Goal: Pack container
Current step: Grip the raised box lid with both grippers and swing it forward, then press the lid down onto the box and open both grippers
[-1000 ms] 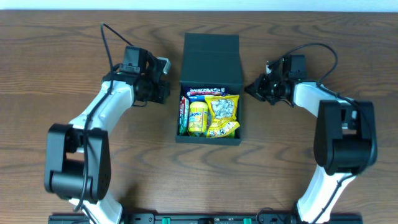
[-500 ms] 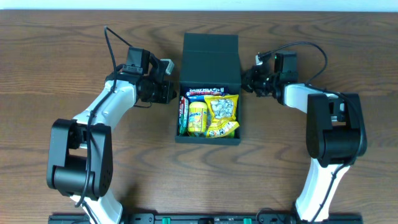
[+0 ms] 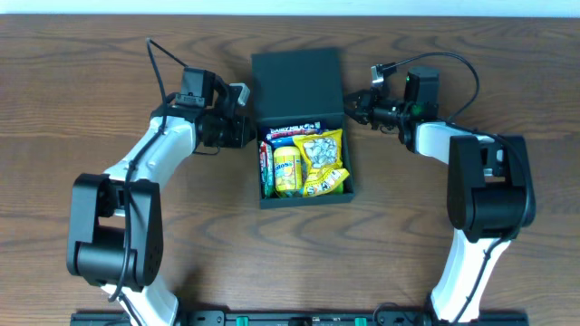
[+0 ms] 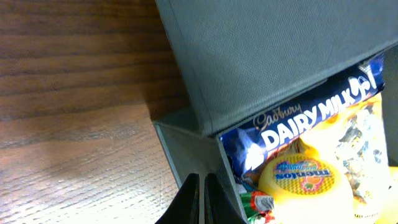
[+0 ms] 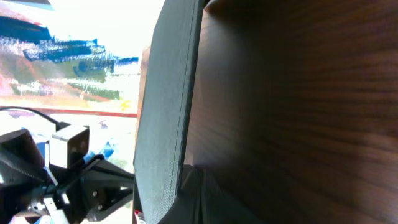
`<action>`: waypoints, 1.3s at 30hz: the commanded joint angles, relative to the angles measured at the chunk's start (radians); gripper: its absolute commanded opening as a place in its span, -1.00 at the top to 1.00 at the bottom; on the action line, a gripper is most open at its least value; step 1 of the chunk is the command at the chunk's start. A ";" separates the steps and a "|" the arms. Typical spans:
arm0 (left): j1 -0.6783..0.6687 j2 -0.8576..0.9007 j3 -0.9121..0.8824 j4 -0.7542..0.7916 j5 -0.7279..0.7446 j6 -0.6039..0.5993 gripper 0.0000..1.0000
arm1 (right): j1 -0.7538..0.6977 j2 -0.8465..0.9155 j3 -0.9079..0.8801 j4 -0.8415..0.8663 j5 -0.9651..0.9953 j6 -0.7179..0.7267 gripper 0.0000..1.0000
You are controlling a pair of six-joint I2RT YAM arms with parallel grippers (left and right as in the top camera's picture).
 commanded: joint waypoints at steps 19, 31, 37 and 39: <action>0.076 0.159 0.006 0.381 0.014 -0.372 0.85 | 0.005 0.006 0.010 0.021 -0.138 -0.043 0.97; 0.062 0.200 0.041 0.652 0.355 -0.428 0.80 | -0.001 0.004 0.010 0.129 -0.259 -0.060 0.97; 0.063 0.176 0.097 0.652 0.454 -0.424 0.83 | -0.029 -0.032 0.010 0.154 -0.275 -0.042 0.97; 0.063 0.149 0.098 0.652 0.453 -0.404 0.81 | -0.042 -0.056 0.011 0.155 -0.274 -0.042 0.97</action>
